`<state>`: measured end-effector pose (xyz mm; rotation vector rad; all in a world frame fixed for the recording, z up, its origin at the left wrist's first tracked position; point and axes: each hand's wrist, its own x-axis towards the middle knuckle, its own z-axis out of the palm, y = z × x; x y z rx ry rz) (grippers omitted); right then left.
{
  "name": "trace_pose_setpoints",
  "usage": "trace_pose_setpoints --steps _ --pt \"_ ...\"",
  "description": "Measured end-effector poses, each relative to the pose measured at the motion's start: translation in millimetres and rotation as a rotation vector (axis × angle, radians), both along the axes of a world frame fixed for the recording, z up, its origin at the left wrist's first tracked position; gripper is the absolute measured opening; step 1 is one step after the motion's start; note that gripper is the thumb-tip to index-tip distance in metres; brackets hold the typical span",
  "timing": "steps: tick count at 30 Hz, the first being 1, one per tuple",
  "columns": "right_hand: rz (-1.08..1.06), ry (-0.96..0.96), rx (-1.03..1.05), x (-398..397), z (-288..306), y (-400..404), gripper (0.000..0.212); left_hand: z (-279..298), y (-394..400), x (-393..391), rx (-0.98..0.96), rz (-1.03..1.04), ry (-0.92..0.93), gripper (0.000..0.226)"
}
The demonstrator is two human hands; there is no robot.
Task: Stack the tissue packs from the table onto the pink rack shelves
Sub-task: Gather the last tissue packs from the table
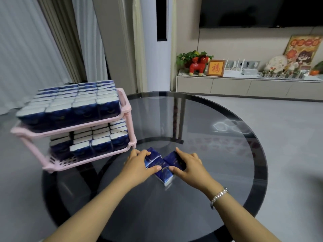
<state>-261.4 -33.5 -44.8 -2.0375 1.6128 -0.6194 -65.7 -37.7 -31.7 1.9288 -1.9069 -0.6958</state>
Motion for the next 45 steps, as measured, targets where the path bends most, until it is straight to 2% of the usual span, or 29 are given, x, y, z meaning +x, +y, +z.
trace_pose_setpoints --steps 6,8,10,12,14,15,20,24,26,29,32,38,40,45 --pt "0.092 -0.027 0.037 33 3 26 0.080 8 27 39 0.075 0.013 0.083 0.048" --pt "0.061 -0.117 0.086 34 4 30 0.084 8 33 45 0.043 0.043 0.122 0.042" --pt "-0.033 -0.215 0.121 32 4 33 0.085 7 36 49 0.023 0.119 0.182 0.048" --pt "-0.145 -0.100 0.076 28 2 35 0.077 7 36 52 0.054 0.196 0.169 0.055" --pt "-0.195 0.021 0.049 27 2 39 0.062 6 36 54 0.103 0.213 0.107 0.042" --pt "-0.193 0.023 0.053 29 3 41 0.054 7 36 55 0.123 0.211 0.119 0.035" --pt "-0.174 -0.122 0.034 39 5 44 0.032 6 35 54 0.078 0.239 0.300 0.031" --pt "-0.210 -0.446 0.085 43 10 44 0.023 7 33 56 0.045 0.301 0.530 0.031" --pt "-0.217 -0.623 0.099 42 13 44 0.022 11 33 56 0.014 0.310 0.653 0.030" --pt "-0.255 -0.738 0.029 42 20 45 0.028 19 33 57 -0.041 0.306 0.784 0.042" --pt "-0.233 -0.853 0.023 44 34 47 0.030 26 35 59 -0.122 0.341 0.840 0.038" --pt "0.011 -0.763 0.071 47 58 51 0.013 36 39 58 -0.083 0.304 1.026 0.020" --pt "0.048 -0.757 0.061 54 61 51 0.013 36 40 54 -0.046 0.265 1.044 0.015" --pt "0.011 -0.819 0.010 72 55 48 0.010 33 41 47 -0.004 0.204 1.076 0.028"
